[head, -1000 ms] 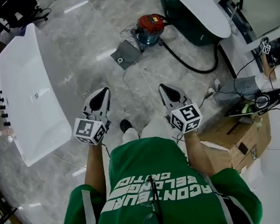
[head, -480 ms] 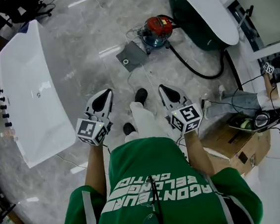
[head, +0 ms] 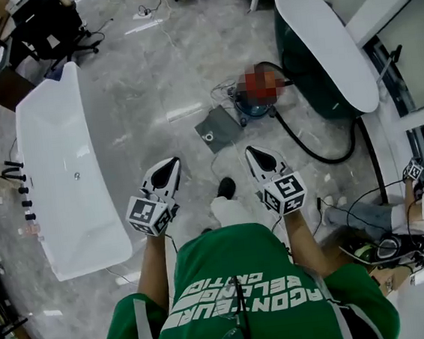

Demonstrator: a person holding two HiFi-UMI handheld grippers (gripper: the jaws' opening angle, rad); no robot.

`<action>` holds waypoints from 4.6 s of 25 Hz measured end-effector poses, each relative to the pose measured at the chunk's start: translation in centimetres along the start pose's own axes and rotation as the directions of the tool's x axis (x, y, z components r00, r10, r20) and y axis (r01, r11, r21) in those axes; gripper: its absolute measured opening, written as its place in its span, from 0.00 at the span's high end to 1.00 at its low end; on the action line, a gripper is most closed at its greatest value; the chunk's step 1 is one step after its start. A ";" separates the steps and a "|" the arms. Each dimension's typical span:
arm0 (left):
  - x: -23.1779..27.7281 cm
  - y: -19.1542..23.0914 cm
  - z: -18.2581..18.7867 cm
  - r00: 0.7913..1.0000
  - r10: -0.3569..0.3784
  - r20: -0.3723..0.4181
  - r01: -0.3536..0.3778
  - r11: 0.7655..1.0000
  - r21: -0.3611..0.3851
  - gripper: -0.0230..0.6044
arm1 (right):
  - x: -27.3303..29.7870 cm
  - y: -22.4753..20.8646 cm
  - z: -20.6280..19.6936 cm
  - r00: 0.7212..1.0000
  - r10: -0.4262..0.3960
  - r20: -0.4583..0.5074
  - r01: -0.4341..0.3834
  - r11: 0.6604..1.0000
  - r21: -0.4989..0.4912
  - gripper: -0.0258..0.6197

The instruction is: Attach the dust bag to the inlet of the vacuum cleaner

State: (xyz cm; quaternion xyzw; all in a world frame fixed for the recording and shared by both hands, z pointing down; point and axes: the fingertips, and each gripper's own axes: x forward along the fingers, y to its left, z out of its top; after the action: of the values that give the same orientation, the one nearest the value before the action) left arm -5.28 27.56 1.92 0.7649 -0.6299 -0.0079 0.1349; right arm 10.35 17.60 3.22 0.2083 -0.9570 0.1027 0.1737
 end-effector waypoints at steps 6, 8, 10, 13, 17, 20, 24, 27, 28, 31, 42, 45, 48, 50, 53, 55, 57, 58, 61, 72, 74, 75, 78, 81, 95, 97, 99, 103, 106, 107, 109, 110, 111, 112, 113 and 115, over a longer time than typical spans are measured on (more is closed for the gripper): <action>6.0 3.6 2.2 1.000 0.023 0.018 -0.023 1.000 0.000 0.96 | 4.7 -5.3 2.8 1.000 0.007 0.004 -0.007 1.000 -0.006 0.95; 7.8 4.2 2.4 1.000 0.024 0.011 -0.024 1.000 0.004 0.96 | 5.6 -6.8 3.1 1.000 0.008 0.003 -0.008 1.000 -0.004 0.95; 9.4 4.6 2.5 1.000 0.018 0.003 -0.018 1.000 0.007 0.96 | 6.3 -8.1 3.3 1.000 0.006 -0.001 -0.006 1.000 0.001 0.95; 11.3 5.2 2.5 1.000 0.012 -0.004 -0.012 1.000 0.005 0.96 | 7.1 -9.9 3.3 1.000 -0.004 -0.006 0.004 1.000 0.013 0.95; 13.3 5.6 2.5 1.000 0.015 -0.017 -0.015 1.000 0.005 0.96 | 7.7 -11.9 3.2 1.000 -0.014 -0.012 0.014 1.000 0.025 0.95; 15.0 5.7 2.3 1.000 0.013 -0.028 -0.013 1.000 0.006 0.96 | 8.1 -13.7 3.1 1.000 -0.020 -0.006 0.020 0.999 0.041 0.95; 17.4 5.4 2.1 0.999 0.008 -0.036 -0.008 1.000 0.006 0.96 | 8.6 -16.1 2.6 1.000 -0.023 -0.002 0.023 0.998 0.055 0.95; 18.8 5.2 2.1 0.999 -0.003 -0.045 0.004 1.000 0.014 0.96 | 9.1 -17.3 2.7 1.000 -0.025 0.001 0.025 0.998 0.060 0.95; 19.2 5.2 2.1 0.999 -0.009 -0.050 0.010 1.000 0.013 0.96 | 9.4 -17.5 2.8 1.000 -0.027 0.001 0.027 0.998 0.063 0.95; 19.9 5.4 1.7 0.998 -0.026 -0.066 0.026 1.000 0.002 0.96 | 10.1 -17.9 2.7 0.999 -0.036 -0.004 0.037 0.996 0.076 0.95; 23.8 10.6 2.1 0.987 -0.131 -0.088 0.130 0.991 -0.017 0.96 | 15.0 -19.1 4.4 0.994 -0.107 -0.031 0.110 0.989 0.098 0.95; 24.9 13.1 2.6 0.979 -0.175 -0.101 0.175 0.984 -0.012 0.96 | 17.7 -18.9 5.4 0.991 -0.131 -0.037 0.135 0.985 0.110 0.95; 26.2 15.8 2.9 0.969 -0.221 -0.109 0.221 0.975 -0.007 0.96 | 20.6 -18.8 6.2 0.987 -0.155 -0.035 0.158 0.980 0.118 0.95; 26.8 17.5 3.1 0.961 -0.251 -0.114 0.252 0.968 -0.004 0.96 | 22.2 -18.5 6.7 0.984 -0.172 -0.037 0.175 0.977 0.120 0.95; 27.7 19.7 3.4 0.949 -0.292 -0.116 0.294 0.956 -0.003 0.96 | 24.3 -18.4 7.2 0.979 -0.197 -0.044 0.201 0.972 0.118 0.95; 28.2 21.2 3.5 0.942 -0.317 -0.114 0.318 0.948 -0.007 0.96 | 25.6 -18.3 7.4 0.975 -0.217 -0.053 0.222 0.969 0.111 0.95; 28.4 22.5 3.3 0.933 -0.340 -0.113 0.341 0.940 -0.017 0.96 | 26.7 -18.0 7.4 0.969 -0.238 -0.063 0.243 0.965 0.102 0.95; 28.6 23.2 3.1 0.929 -0.351 -0.115 0.350 0.936 -0.023 0.96 | 27.2 -18.0 7.4 0.967 -0.246 -0.066 0.252 0.963 0.099 0.95; 29.3 24.5 2.1 0.917 -0.374 -0.139 0.373 0.927 -0.028 0.96 | 28.5 -18.2 7.0 0.963 -0.259 -0.071 0.266 0.958 0.104 0.95; 33.9 23.4 0.1 0.905 -0.389 -0.173 0.387 0.921 -0.045 0.96 | 29.1 -22.4 4.2 0.962 -0.249 -0.109 0.263 0.956 0.132 0.95; 34.8 22.7 -0.2 0.905 -0.388 -0.174 0.386 0.921 -0.048 0.96 | 29.1 -23.2 3.8 0.965 -0.237 -0.113 0.251 0.959 0.129 0.95; 35.3 22.3 -0.6 0.904 -0.390 -0.177 0.388 0.921 -0.048 0.96 | 29.1 -23.5 3.5 0.966 -0.231 -0.114 0.245 0.961 0.128 0.95; 37.1 21.5 -2.2 0.901 -0.393 -0.184 0.393 0.919 -0.040 0.96 | 29.5 -24.9 2.2 0.970 -0.211 -0.117 0.226 0.966 0.126 0.95; 38.4 21.2 -4.5 0.901 -0.392 -0.186 0.390 0.920 -0.046 0.96 | 30.7 -25.8 -0.3 0.974 -0.189 -0.126 0.206 0.970 0.133 0.95; 40.9 27.6 -29.0 0.846 -0.452 -0.285 0.469 0.883 -0.009 0.96 | 41.1 -28.5 -21.4 0.979 -0.127 -0.159 0.139 0.988 0.063 0.95; 41.8 28.5 -33.6 0.821 -0.477 -0.313 0.505 0.863 0.010 0.96 | 42.7 -29.3 -25.4 0.980 -0.115 -0.163 0.124 0.991 0.048 0.95; 42.6 29.3 -37.9 0.800 -0.503 -0.327 0.537 0.844 0.016 0.96 | 44.4 -30.0 -29.3 0.981 -0.105 -0.164 0.113 0.993 0.041 0.95; 43.7 30.9 -45.4 0.769 -0.551 -0.324 0.590 0.807 0.027 0.96 | 47.7 -30.3 -36.5 0.983 -0.075 -0.167 0.079 0.997 0.018 0.95; 44.5 31.8 -50.6 0.732 -0.599 -0.325 0.642 0.765 0.037 0.96 | 50.7 -30.2 -41.9 0.985 -0.027 -0.170 0.027 1.000 -0.006 0.95; 44.9 31.9 -52.4 0.718 -0.615 -0.325 0.660 0.750 0.040 0.96 | 51.7 -30.4 -43.6 0.985 -0.013 -0.170 0.010 1.000 -0.015 0.95; 45.7 32.3 -55.7 0.698 -0.642 -0.318 0.687 0.725 0.044 0.96 | 53.4 -30.7 -47.1 0.985 0.009 -0.170 -0.015 0.999 -0.030 0.95; 46.1 32.6 -57.2 0.696 -0.648 -0.309 0.692 0.721 0.046 0.96 | 54.2 -30.9 -48.7 0.985 0.019 -0.171 -0.025 0.999 -0.033 0.95; 46.5 32.9 -58.7 0.700 -0.648 -0.299 0.690 0.722 0.052 0.96 | 54.9 -31.1 -50.3 0.985 0.030 -0.170 -0.036 0.999 -0.034 0.95; 47.0 33.3 -60.1 0.708 -0.644 -0.289 0.685 0.726 0.058 0.96 | 55.6 -31.2 -51.8 0.985 0.041 -0.169 -0.047 0.998 -0.032 0.95; 47.4 33.7 -61.5 0.712 -0.642 -0.284 0.682 0.729 0.064 0.96 | 56.3 -31.3 -53.3 0.985 0.050 -0.167 -0.056 0.998 -0.031 0.95; 48.2 34.2 -64.4 0.700 -0.655 -0.285 0.697 0.714 0.069 0.96 | 57.3 -31.6 -56.2 0.984 0.060 -0.169 -0.068 0.997 -0.037 0.95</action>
State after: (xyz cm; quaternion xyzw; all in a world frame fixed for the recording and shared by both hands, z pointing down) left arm -16.49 -12.11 78.94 0.9465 -0.2809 0.0899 0.1313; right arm -8.56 -16.24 80.32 0.1643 -0.9471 0.1052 0.2547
